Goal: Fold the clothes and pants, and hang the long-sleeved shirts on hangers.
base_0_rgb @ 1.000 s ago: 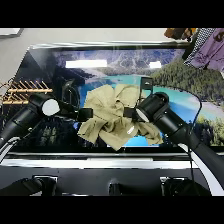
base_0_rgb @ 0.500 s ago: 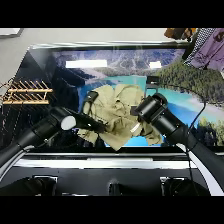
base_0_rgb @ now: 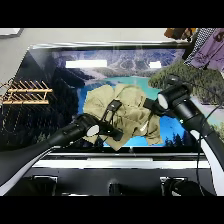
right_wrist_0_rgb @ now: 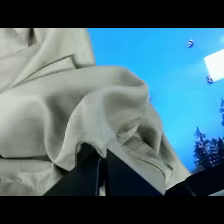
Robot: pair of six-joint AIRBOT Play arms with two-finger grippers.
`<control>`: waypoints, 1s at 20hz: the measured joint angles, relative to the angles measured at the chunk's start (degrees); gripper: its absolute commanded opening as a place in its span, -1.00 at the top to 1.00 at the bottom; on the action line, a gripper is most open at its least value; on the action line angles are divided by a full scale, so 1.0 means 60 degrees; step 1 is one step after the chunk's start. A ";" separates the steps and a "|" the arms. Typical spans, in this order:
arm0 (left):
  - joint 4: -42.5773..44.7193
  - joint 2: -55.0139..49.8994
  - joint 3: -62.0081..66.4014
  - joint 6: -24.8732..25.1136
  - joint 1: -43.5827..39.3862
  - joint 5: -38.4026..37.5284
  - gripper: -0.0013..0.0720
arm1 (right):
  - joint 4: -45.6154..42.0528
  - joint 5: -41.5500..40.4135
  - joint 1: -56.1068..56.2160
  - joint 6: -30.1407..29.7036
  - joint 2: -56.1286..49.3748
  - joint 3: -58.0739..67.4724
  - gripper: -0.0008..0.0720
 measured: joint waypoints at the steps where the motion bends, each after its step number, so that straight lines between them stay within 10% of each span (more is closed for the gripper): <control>1: 0.0004 -0.0248 0.0208 0.0011 -0.0062 0.0044 -0.64 | 0.0120 -0.0062 -0.0255 -0.0113 0.0000 0.0000 0.92; 18: 0.0004 -0.2634 0.1767 0.0069 -0.0954 0.0288 -0.62 | 0.1300 -0.0419 -0.1009 -0.0907 0.0000 0.0000 0.92; 20: 0.0051 -0.2776 0.1781 -0.0135 -0.0954 0.0412 -0.34 | 0.1432 -0.0426 -0.1009 -0.0973 0.0000 0.0000 0.92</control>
